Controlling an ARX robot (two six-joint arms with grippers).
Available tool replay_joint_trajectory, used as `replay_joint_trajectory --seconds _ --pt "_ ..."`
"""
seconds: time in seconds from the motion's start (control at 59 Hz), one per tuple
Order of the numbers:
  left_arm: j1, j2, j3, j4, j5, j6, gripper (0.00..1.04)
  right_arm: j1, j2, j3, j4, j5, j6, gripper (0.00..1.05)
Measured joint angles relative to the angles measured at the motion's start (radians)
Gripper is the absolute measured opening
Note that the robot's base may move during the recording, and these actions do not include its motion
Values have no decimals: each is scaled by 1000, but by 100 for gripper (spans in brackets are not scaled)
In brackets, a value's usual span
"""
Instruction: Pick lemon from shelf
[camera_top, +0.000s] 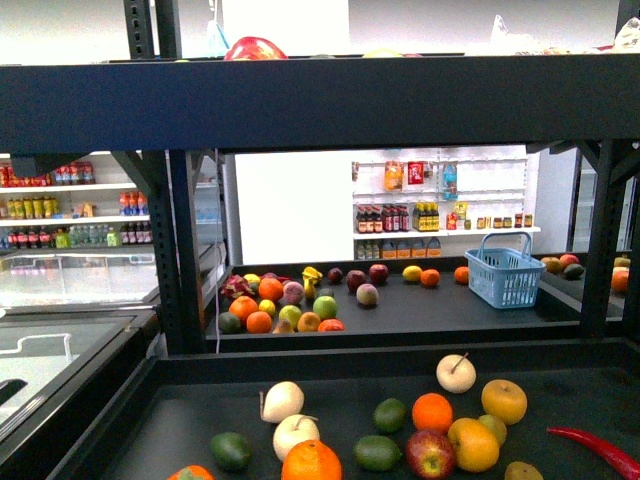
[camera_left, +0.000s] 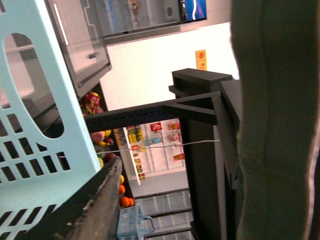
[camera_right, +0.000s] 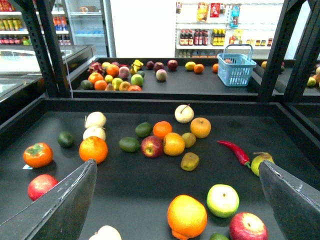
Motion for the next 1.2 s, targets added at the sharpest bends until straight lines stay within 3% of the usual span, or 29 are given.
replay_joint_trajectory --seconds 0.153,0.78,1.119,1.153,1.203 --pt "10 -50 -2 -106 0 58 98 0 0 0 0 0 0 97" --pt "67 -370 -83 -675 -42 371 97 0 0 0 0 0 0 97" --pt "-3 -882 -308 -1118 -246 888 97 0 0 0 0 0 0 97" --pt "-12 -936 -343 -1102 -227 939 95 0 0 0 0 0 0 97" --pt "-47 -1054 -455 -945 -93 1104 85 0 0 0 0 0 0 97"
